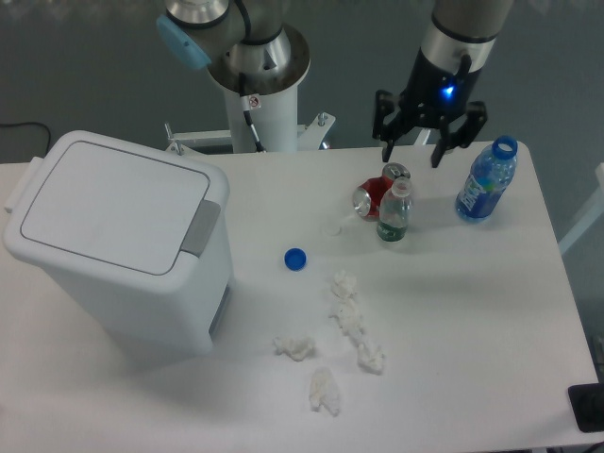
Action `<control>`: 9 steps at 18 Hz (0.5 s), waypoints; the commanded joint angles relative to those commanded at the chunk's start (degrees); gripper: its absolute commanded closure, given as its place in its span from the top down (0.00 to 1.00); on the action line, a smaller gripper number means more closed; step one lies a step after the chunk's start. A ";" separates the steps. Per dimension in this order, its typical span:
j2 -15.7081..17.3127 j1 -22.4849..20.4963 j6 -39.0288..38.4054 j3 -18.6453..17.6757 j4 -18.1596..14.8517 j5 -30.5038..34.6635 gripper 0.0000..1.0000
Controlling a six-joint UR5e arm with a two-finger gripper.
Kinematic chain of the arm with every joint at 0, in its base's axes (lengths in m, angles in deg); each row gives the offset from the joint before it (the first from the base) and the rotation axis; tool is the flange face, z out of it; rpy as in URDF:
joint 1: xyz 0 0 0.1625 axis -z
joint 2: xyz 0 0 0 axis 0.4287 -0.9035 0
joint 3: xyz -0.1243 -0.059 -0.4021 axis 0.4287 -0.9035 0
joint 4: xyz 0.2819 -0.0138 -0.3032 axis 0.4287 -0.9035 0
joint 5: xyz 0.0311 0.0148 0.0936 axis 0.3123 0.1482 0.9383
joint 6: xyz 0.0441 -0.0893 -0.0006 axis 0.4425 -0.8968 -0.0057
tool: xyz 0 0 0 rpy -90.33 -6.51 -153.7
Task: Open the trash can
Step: 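Move the gripper across the table toward the white trash can lid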
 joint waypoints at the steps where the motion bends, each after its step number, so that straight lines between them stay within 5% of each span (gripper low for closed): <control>1: -0.17 0.44 -0.97 0.61 -0.09 -0.09 0.10; 9: -2.20 3.26 -10.72 4.22 0.26 -5.18 0.08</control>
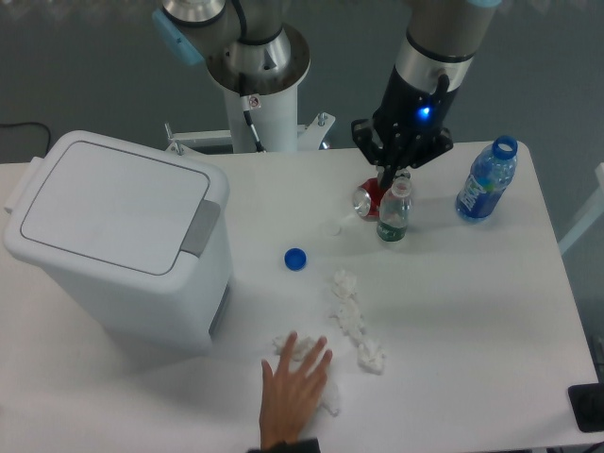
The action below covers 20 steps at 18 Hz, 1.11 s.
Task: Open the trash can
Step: 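Move the gripper across the table toward the white trash can lid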
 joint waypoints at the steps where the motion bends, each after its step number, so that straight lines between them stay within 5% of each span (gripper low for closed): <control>1: 0.00 0.09 -1.06 0.09 0.00 -0.18 0.08; 5: 0.35 1.49 -1.60 0.26 0.79 -0.27 0.08; 11: 1.49 7.11 -0.02 0.53 6.93 1.31 0.08; 20: 1.41 13.18 4.29 1.14 7.30 4.92 0.08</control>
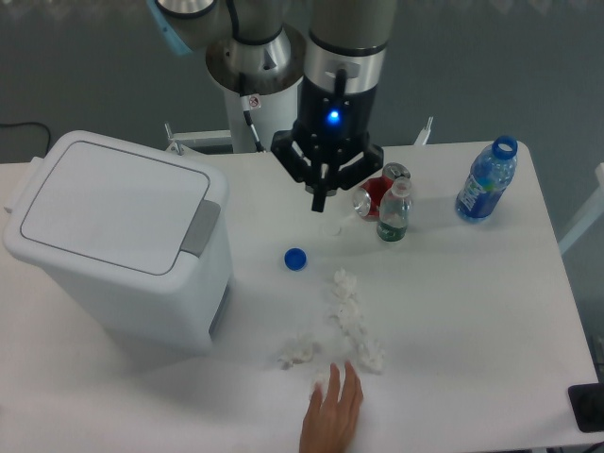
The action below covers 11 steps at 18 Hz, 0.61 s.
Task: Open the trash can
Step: 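Move the gripper across the table toward the white trash can lid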
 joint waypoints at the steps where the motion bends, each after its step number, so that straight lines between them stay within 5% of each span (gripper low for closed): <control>1: 0.00 0.27 -0.09 0.00 0.00 -0.17 0.08; 11: -0.79 4.22 -5.97 -0.09 0.17 -1.76 0.08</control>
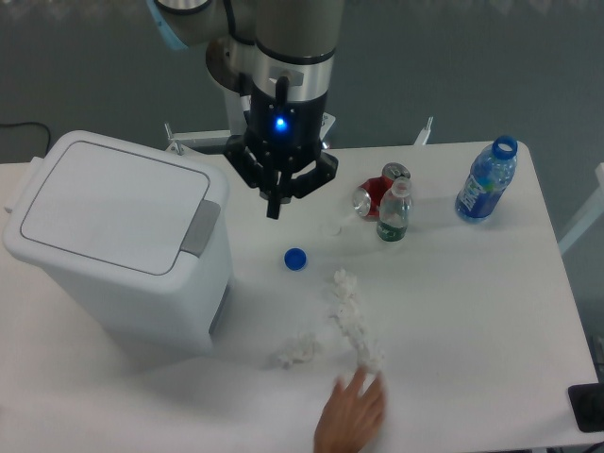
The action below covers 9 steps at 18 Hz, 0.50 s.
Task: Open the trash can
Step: 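Move the gripper across the table toward the white trash can lid, then lower the gripper onto the lid edge beside the trash can's grey panel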
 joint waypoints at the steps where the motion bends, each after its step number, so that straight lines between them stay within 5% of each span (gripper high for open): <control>1: -0.26 0.18 -0.53 0.00 0.61 -0.35 0.08; 9: -0.53 1.41 -1.06 -0.18 1.67 -1.59 0.08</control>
